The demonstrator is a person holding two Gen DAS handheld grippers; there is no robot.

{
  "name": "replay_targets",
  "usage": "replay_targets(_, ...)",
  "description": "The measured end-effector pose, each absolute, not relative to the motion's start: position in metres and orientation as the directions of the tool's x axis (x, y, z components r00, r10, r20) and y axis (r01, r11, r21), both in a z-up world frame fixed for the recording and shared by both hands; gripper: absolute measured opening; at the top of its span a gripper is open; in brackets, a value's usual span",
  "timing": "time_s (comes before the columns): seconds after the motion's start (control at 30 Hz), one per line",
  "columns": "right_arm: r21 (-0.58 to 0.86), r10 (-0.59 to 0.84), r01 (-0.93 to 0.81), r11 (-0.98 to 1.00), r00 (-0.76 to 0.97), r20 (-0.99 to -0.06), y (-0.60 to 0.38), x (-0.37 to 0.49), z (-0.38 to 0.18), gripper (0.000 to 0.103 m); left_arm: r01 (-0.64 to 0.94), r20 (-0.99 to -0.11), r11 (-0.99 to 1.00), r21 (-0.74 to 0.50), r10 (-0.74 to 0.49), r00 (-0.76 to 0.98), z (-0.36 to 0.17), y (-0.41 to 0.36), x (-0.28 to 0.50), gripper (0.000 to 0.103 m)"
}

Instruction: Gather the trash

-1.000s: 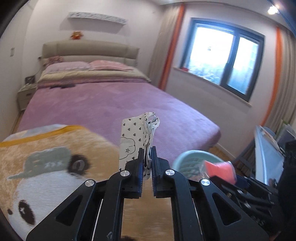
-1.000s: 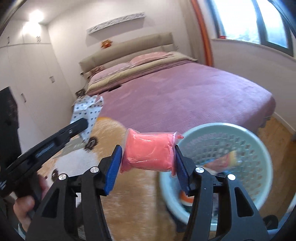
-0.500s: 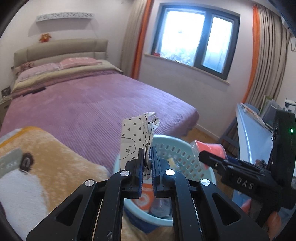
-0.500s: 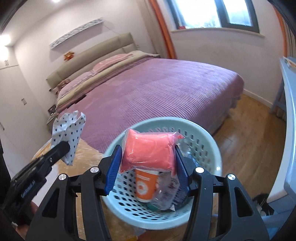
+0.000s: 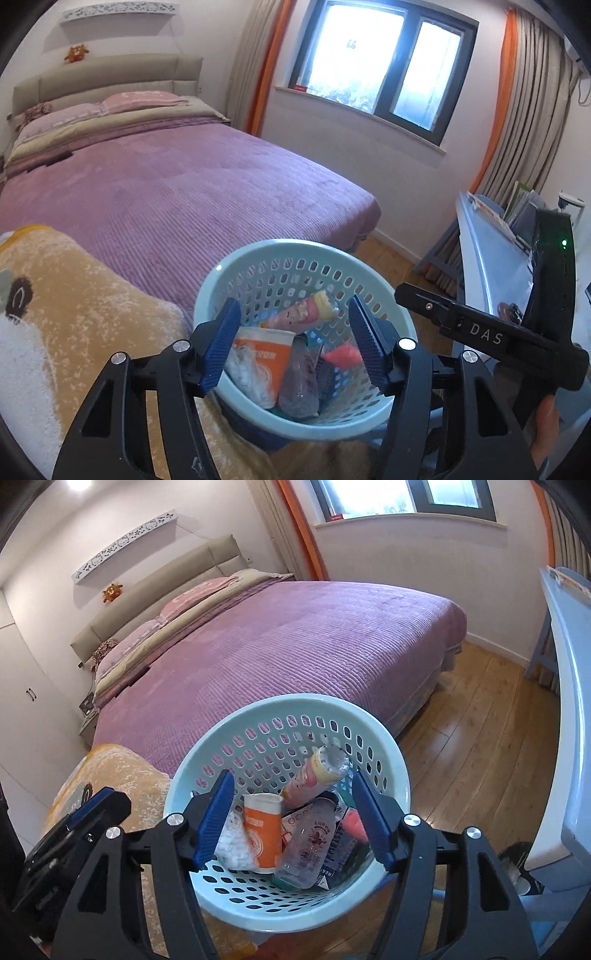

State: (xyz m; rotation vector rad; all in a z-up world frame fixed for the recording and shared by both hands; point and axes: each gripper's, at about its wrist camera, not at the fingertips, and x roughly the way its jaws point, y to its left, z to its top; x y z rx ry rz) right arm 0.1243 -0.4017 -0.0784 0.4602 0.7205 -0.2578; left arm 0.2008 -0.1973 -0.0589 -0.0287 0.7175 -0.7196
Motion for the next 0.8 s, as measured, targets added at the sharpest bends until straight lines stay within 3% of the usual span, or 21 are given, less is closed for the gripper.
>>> replay_targets(0.07, 0.319, -0.063, 0.368, 0.874, 0.735, -0.676, -0.397, 0.121, -0.075, 0.063, 0.589, -0.587, 0.764, -0.263, -0.612, 0.53, -0.058, -0.191, 0.198, 0.061)
replay_targets(0.2, 0.283, -0.066, 0.321, 0.904, 0.757, -0.65, -0.377, 0.114, -0.061, 0.063, 0.575, -0.565, 0.777, -0.256, -0.603, 0.564, -0.051, -0.174, 0.188, 0.074)
replay_targets(0.4, 0.246, -0.072, 0.261, 0.934, 0.808, -0.584, -0.347, 0.101, -0.043, 0.065, 0.527, -0.528, 0.816, -0.239, -0.565, 0.635, -0.04, -0.145, 0.167, 0.082)
replay_targets(0.67, 0.23, -0.101, 0.221, 0.948, 0.892, -0.441, -0.317, 0.069, -0.032, 0.066, 0.395, -0.431, 0.914, -0.095, -0.395, 0.811, -0.03, -0.098, 0.125, 0.087)
replay_targets(0.8, 0.132, -0.162, 0.234, 0.963, 0.898, -0.41, -0.295, 0.056, -0.034, 0.076, 0.318, -0.377, 0.947, -0.052, -0.314, 0.871, -0.033, -0.082, 0.11, 0.088)
